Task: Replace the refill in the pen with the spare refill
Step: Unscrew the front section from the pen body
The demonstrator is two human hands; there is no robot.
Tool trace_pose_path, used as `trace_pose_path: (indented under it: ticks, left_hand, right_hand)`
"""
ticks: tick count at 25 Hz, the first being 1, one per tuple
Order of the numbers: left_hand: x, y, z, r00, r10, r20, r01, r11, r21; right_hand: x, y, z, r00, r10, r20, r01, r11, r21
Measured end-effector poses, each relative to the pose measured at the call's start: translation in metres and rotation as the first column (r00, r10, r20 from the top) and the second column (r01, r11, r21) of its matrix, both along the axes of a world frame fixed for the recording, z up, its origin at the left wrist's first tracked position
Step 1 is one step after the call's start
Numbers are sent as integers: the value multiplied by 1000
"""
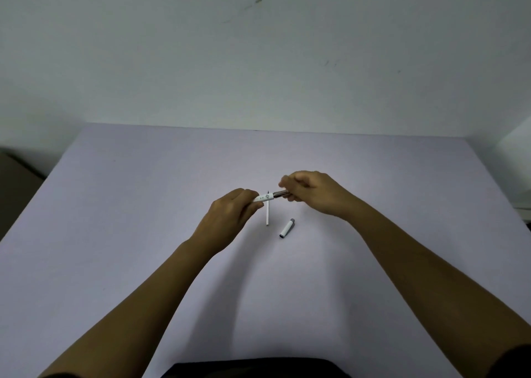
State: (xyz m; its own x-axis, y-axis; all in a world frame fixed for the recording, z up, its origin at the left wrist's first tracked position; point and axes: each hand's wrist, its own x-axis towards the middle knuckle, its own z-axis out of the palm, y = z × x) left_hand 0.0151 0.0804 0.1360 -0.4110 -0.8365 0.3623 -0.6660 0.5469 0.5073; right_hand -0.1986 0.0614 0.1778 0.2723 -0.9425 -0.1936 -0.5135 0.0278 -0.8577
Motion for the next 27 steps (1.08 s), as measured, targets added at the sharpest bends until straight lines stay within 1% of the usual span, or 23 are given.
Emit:
trace_pose_path:
  ticks: [2, 4, 6, 7, 10, 13, 16, 18, 20, 21, 24, 27]
  left_hand:
    - [-1, 0, 1, 1000, -1, 2, 1, 1000, -5]
    - [-1, 0, 1, 1000, -4, 1, 4, 1000, 0]
    - [-1, 0, 0, 1000, -2, 1, 2, 1000, 3]
    - [-1, 0, 1, 1000, 1, 1, -1, 1000, 0]
    - [-3, -1, 3, 1000, 5, -3, -5, 1000, -6]
    - [-3, 1, 3, 1000, -9, 2, 9, 1000, -7]
    - [-2, 3, 3, 1000, 2, -14, -2, 1000, 22]
    - [-2, 3, 3, 1000, 23, -19, -23, 1000, 20]
    - [-2, 2, 4, 999, 34, -20, -34, 999, 17]
    - [-3, 2, 5, 999, 31, -19, -31, 999, 12]
    - [-4, 1, 6, 1000, 22, -19, -22, 1000, 4]
    - [-5, 0, 6, 1000, 23, -19, -23, 1000, 5]
  right_hand:
    - [-1, -1, 0, 999, 40, -34, -41, 999, -3]
    - [-3, 0, 0, 997, 74, -16, -74, 997, -19]
    - [-4, 0, 1, 997, 61, 54, -60, 998, -16]
    - [-4, -1, 1, 998, 37, 58, -37, 999, -9]
    - [-1, -1, 2, 1000, -11, -2, 11, 1000, 16]
    - [-1, -1, -1, 1000, 28, 6, -28, 1000, 0]
    - [-4, -2, 2, 991, 55, 119, -56, 998, 2]
    - [-6, -2, 3, 976, 29, 217, -33, 999, 13]
    - [-7, -1, 2, 964, 2, 267, -10, 999, 31]
    - [-7, -1, 2, 969, -4, 246, -6, 999, 39]
    - [-5, 0, -1, 993, -35, 110, 30, 998, 52]
    - [-4, -1, -1, 991, -64, 114, 55, 995, 79]
